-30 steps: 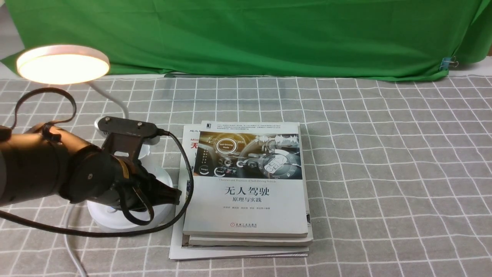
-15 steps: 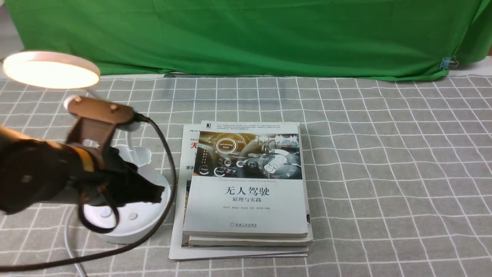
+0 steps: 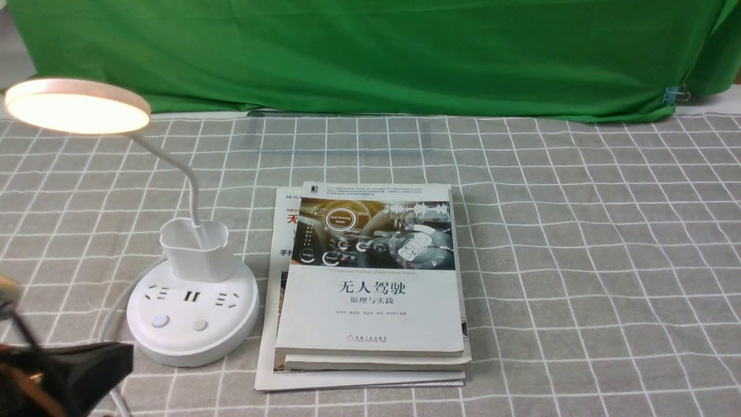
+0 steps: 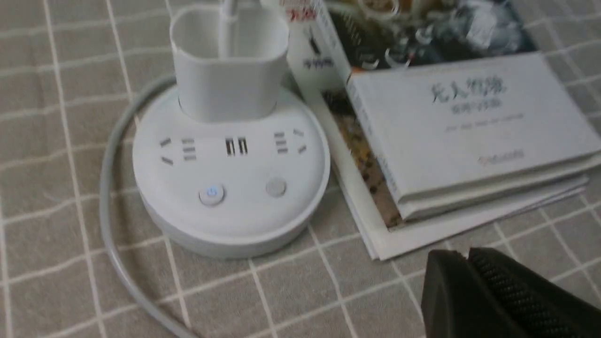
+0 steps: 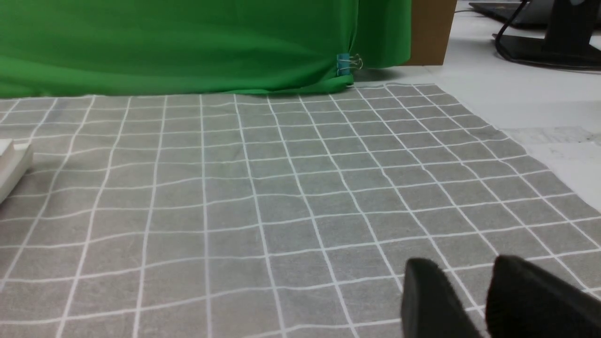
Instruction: Turn on the desk lamp on the grey coffee tablecloth with your hand.
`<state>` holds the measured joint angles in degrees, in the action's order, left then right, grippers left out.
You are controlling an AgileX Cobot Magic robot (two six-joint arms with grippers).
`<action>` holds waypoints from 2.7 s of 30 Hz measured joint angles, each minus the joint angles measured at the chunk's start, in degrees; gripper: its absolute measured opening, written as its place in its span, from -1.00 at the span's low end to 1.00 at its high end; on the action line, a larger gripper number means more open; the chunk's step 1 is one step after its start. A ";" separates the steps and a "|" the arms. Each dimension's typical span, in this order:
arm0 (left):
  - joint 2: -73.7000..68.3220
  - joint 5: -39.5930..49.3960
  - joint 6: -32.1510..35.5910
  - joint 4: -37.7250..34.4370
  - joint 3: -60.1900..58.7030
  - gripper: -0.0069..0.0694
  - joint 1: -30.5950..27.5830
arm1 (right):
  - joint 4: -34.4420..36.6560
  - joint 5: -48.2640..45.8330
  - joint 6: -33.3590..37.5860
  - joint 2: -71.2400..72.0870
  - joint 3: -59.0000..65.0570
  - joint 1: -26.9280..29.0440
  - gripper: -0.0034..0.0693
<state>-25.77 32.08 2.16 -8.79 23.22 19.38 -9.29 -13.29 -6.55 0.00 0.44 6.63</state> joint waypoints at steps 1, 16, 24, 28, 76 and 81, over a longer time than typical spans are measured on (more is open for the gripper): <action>3.52 -0.32 0.00 1.09 -0.39 -0.77 0.00 | 0.00 0.00 0.00 0.00 0.00 0.00 -0.23; 25.89 -3.51 0.00 4.16 -0.80 -0.77 0.00 | 0.00 0.00 -0.01 0.00 0.00 0.00 -0.23; 26.10 -3.51 0.00 4.18 -0.80 -0.77 0.00 | 0.00 0.00 -0.01 0.00 0.00 0.00 -0.23; 26.10 -6.53 1.93 5.12 -2.63 -0.77 -0.19 | 0.00 0.00 -0.01 0.00 0.00 0.00 -0.23; 25.95 -19.39 9.91 7.54 -23.54 -0.77 -20.00 | 0.00 -0.02 0.02 0.00 0.00 0.00 -0.23; 25.95 -19.39 9.91 7.54 -23.54 -0.77 -20.00 | 0.00 -0.02 0.02 0.00 0.00 0.00 -0.23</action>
<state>0.17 12.69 12.06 -1.25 -0.32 -0.61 -9.29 -13.31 -6.52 0.00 0.44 6.63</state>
